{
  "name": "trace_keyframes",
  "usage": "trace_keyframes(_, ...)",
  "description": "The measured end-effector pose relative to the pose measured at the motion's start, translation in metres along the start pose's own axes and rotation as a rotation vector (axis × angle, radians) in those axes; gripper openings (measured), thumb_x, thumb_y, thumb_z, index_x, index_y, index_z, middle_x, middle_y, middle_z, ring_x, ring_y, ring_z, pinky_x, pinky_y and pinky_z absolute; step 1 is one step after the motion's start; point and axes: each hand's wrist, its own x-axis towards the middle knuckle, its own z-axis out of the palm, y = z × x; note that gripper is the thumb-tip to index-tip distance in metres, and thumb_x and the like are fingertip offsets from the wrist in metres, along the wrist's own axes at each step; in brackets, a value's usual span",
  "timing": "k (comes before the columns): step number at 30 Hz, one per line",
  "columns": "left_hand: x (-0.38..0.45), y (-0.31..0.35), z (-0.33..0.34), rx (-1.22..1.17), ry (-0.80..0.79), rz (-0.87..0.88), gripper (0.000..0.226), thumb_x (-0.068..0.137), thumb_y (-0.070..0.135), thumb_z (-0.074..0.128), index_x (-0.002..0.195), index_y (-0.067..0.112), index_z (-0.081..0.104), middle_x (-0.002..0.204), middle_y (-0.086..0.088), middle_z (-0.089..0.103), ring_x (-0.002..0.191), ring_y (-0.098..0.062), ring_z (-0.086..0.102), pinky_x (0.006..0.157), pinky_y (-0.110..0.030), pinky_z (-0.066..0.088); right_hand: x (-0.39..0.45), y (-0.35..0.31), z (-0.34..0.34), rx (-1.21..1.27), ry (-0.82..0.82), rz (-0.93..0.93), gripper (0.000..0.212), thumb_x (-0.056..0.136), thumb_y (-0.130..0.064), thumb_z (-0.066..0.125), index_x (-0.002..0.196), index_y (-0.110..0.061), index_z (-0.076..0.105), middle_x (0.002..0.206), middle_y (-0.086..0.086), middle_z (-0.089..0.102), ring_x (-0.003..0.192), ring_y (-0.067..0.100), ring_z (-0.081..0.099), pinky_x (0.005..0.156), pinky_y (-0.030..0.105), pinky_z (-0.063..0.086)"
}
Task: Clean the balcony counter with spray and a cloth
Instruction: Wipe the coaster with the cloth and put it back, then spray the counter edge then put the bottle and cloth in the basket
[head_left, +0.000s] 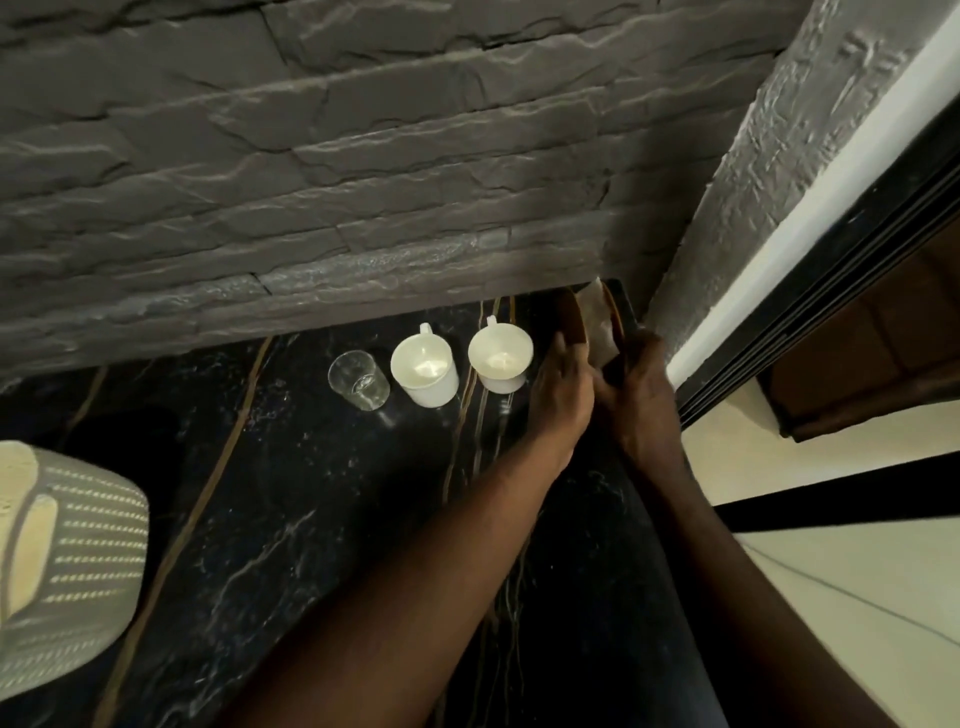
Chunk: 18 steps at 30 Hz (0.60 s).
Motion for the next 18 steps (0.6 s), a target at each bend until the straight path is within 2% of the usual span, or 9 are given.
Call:
trace_keyframes(3,-0.033,-0.009,-0.017,-0.048,-0.034,0.082,0.048,0.103,0.039,0.027,0.149,0.027,0.029,0.155,0.005,0.032,0.141,-0.011,0.03,0.116,-0.03,0.022,-0.032,-0.013,-0.016,-0.042,0.036,-0.118,0.065,0.085,-0.041,0.062,0.134,-0.007,0.038,0.125,0.012,0.054,0.109,0.02,0.055,0.084,0.032,0.047)
trace_keyframes(5,-0.056,-0.021,-0.036,-0.058,-0.002,0.152,0.044,0.103,0.035,0.032,0.145,0.023,0.038,0.148,0.004,0.043,0.135,-0.008,0.039,0.112,-0.025,0.028,-0.058,-0.027,-0.021,-0.045,0.025,-0.172,0.06,0.087,-0.033,0.062,0.135,-0.006,0.039,0.132,0.012,0.051,0.118,0.013,0.047,0.096,0.019,0.038)
trace_keyframes(7,-0.08,-0.036,-0.062,-0.035,0.052,0.184,0.041,0.102,0.031,0.036,0.141,0.02,0.045,0.142,0.002,0.051,0.131,-0.008,0.046,0.111,-0.026,0.033,-0.083,-0.041,-0.017,-0.055,-0.005,-0.232,0.05,0.088,-0.022,0.063,0.132,-0.004,0.044,0.132,0.013,0.051,0.119,0.008,0.042,0.097,0.005,0.028)
trace_keyframes(10,-0.128,-0.06,-0.102,-0.067,0.106,0.135,0.039,0.101,0.019,0.041,0.139,0.015,0.047,0.139,-0.001,0.054,0.128,-0.008,0.049,0.111,-0.028,0.036,-0.127,-0.064,0.0,-0.074,-0.105,-0.271,0.042,0.091,-0.017,0.059,0.128,-0.003,0.048,0.127,0.014,0.052,0.116,0.015,0.047,0.096,0.014,0.034)
trace_keyframes(12,-0.163,-0.08,-0.134,-0.031,0.154,0.151,0.04,0.099,0.016,0.045,0.139,0.014,0.047,0.14,-0.001,0.054,0.127,-0.005,0.049,0.111,-0.026,0.037,-0.159,-0.084,0.015,-0.05,-0.187,-0.275,0.04,0.091,-0.021,0.058,0.128,-0.007,0.049,0.125,0.011,0.053,0.111,0.006,0.046,0.092,0.009,0.033)
trace_keyframes(15,-0.219,-0.101,-0.184,0.134,0.215,0.229,0.05,0.093,0.029,0.053,0.142,0.025,0.043,0.142,0.009,0.05,0.128,0.004,0.045,0.109,-0.025,0.038,-0.203,-0.116,0.033,-0.03,-0.282,-0.334,0.038,0.092,-0.027,0.058,0.125,-0.01,0.053,0.121,0.006,0.057,0.106,0.006,0.048,0.088,0.012,0.035)
trace_keyframes(18,-0.283,-0.115,-0.234,0.322,0.297,0.295,0.058,0.087,0.033,0.063,0.141,0.03,0.042,0.141,0.013,0.05,0.129,0.006,0.043,0.107,-0.016,0.034,-0.245,-0.153,0.048,-0.01,-0.366,-0.392,0.035,0.088,-0.031,0.056,0.113,-0.007,0.061,0.108,0.005,0.062,0.099,0.01,0.055,0.084,0.015,0.037)
